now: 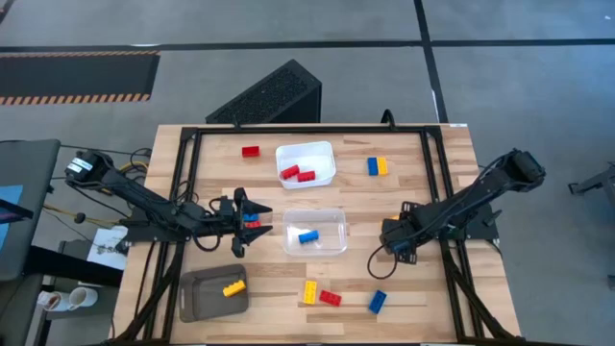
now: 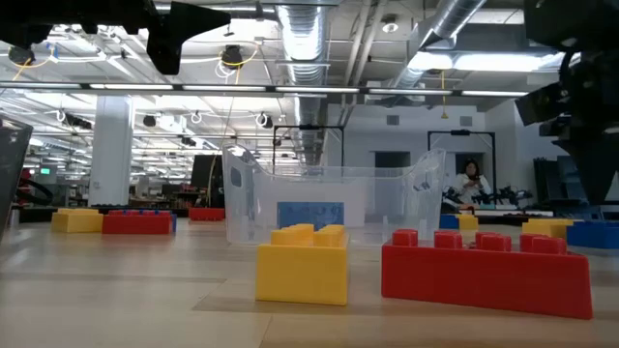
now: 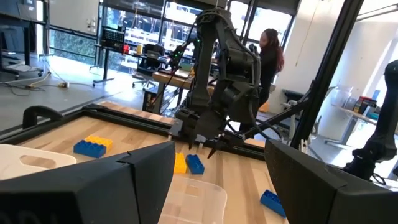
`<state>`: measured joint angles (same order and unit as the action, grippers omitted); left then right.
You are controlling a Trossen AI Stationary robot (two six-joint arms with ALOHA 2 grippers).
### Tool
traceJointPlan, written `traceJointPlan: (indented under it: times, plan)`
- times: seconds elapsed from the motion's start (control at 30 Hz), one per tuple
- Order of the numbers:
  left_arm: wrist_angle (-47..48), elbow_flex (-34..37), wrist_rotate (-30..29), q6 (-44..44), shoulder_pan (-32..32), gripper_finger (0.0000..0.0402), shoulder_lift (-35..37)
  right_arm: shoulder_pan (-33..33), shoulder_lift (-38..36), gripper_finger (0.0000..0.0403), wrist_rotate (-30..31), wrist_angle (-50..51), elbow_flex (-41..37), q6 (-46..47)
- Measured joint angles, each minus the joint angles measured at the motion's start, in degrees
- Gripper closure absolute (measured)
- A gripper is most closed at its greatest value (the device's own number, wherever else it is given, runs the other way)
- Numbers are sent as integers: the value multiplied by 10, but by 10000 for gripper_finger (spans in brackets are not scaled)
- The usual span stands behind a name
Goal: Sort & place blocks by color
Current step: Put the blue game piece into the transparent bin
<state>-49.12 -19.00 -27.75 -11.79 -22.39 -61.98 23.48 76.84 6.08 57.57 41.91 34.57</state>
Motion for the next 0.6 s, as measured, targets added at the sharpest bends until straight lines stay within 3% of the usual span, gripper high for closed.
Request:
traceJointPlan:
  times: [0.4,0.5,0.6]
  plan:
    - [39,-1,-23,-10,-1,165,0,-22,0,122,9,-53,-22,-3]
    - [169,-26,-115,-52,1,173,0,-21,0,122,29,-74,-22,1]
    - [363,-81,-104,-105,15,188,1,-21,0,122,33,-95,-22,13]
